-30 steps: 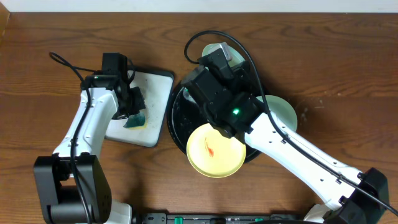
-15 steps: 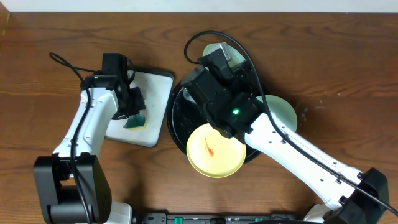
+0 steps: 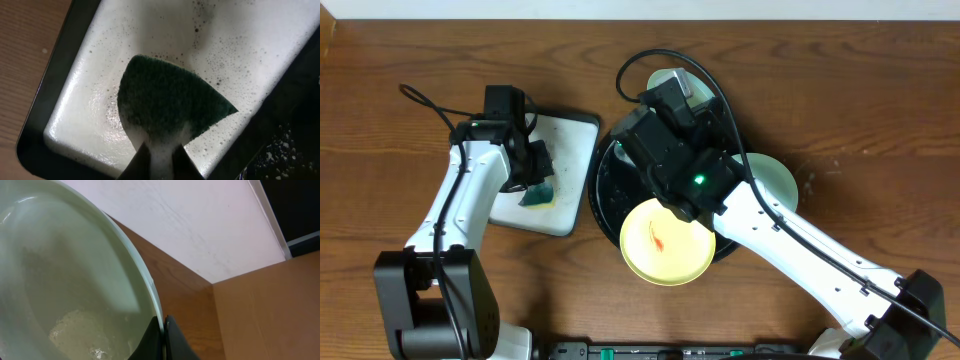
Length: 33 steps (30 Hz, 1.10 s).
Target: Clean dirty plates on tray and stack at the side
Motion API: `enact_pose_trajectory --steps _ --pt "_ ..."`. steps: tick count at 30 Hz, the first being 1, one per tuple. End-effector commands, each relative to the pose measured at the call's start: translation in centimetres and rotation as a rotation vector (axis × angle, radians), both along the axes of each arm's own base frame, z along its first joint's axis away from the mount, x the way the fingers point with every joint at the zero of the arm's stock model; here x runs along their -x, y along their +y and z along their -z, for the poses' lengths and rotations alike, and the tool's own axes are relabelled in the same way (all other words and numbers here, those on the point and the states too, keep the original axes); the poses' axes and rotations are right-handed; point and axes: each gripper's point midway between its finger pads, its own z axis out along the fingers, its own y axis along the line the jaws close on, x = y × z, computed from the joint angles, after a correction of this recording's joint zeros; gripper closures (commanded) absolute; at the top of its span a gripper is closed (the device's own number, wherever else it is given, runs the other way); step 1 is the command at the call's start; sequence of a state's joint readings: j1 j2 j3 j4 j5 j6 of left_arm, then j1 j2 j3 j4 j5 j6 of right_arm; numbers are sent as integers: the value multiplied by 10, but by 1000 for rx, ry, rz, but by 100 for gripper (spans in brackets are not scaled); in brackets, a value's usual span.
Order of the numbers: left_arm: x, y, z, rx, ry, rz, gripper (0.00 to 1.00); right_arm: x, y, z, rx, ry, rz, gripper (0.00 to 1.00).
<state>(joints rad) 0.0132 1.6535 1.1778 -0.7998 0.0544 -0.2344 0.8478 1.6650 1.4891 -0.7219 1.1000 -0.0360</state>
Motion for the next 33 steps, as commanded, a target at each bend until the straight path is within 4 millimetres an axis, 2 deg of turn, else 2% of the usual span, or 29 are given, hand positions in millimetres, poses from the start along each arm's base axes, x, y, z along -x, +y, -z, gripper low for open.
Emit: enact_pose_trajectory --steps 1,3,5,7,8,11,14,17,20,24,28,33 --pt "0 1 -1 2 -1 12 92 2 -1 1 -69 -6 13 99" --pt "-1 1 -1 2 -3 12 92 0 0 26 -210 86 15 99" --pt "-1 1 -1 2 -5 11 92 -6 -9 52 -340 181 58 99" --pt "-1 1 -1 2 -4 11 92 -14 -29 65 -421 232 120 99" --pt "-1 1 -1 2 -4 12 92 -17 -40 65 -450 239 153 99" --pt "-1 1 -1 2 -3 12 92 -19 -64 41 -495 206 194 99" --pt "-2 1 -1 3 -8 11 92 -22 -65 27 -450 192 129 99" --pt "-2 1 -1 2 -9 11 92 -18 -65 29 -417 224 111 99" --pt "-1 1 -1 3 -7 11 92 -12 -70 32 -583 236 174 99" --pt "-2 1 -1 3 -7 11 92 -19 -85 35 -841 277 233 99" --pt "-1 1 -1 3 -7 11 92 -24 -126 46 -1112 368 325 99" --pt "0 1 -1 3 1 11 92 -16 -222 68 -1326 385 563 99"
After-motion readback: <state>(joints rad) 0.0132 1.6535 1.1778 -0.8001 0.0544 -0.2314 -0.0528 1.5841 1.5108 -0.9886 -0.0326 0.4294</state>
